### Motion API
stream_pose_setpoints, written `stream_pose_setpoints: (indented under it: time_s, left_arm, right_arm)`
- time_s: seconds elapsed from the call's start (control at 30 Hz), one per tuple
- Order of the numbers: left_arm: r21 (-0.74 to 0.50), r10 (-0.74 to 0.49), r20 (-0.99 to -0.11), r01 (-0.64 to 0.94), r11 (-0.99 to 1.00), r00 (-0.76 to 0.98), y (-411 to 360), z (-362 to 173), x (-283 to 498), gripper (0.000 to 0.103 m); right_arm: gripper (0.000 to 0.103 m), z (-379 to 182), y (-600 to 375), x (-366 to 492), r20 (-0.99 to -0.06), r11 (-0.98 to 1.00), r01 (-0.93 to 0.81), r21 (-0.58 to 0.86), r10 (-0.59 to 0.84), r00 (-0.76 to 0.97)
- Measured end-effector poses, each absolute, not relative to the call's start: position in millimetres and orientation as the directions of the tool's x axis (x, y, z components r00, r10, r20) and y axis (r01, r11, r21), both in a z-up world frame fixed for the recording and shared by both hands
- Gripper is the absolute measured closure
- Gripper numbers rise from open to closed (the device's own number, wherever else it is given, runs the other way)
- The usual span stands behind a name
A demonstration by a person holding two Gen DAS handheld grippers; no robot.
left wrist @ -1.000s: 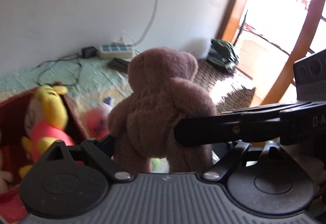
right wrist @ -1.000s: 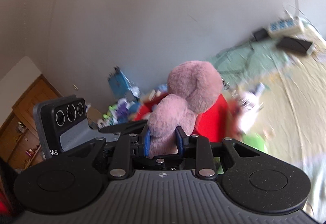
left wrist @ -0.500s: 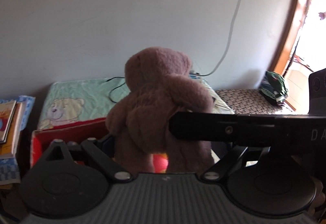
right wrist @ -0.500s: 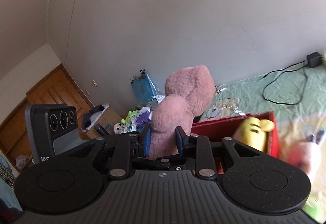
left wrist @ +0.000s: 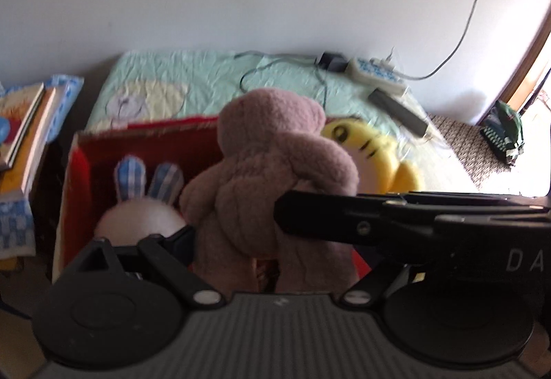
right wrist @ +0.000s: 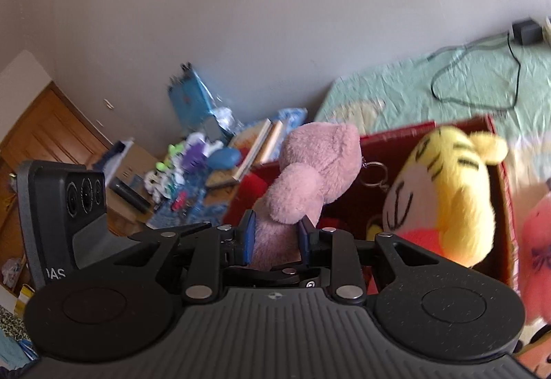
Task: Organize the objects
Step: 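Lower the teddy into the red box beside the bunny and open the right tool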
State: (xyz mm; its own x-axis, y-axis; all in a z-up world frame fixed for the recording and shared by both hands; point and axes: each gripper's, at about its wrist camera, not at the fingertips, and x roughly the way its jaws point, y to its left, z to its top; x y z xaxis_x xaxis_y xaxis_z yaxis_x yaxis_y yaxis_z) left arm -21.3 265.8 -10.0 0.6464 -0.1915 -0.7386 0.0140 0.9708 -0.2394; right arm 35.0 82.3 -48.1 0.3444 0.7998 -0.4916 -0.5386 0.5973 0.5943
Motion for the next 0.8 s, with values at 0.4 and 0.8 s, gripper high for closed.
stream_pose_setpoints:
  time_s: [0.4,0.8]
  left_arm:
    - [-0.243,-0.212,-0.79,0.023,0.97,0.575,267.4,-44.2,-10.7,0.017]
    - [-0.123,-0.1,-0.838,-0.007,0.992,0.536,264.0,-48.7,-7.8,0.016]
  right_arm:
    - [0.078,-81.4,103.7,50.0,-0.614,0.691,-0.48,0.541,0.714,0.337]
    - [0.079,-98.4,111.3,51.4,-0.609,0.687,-0.449,0.572,0.722,0.329]
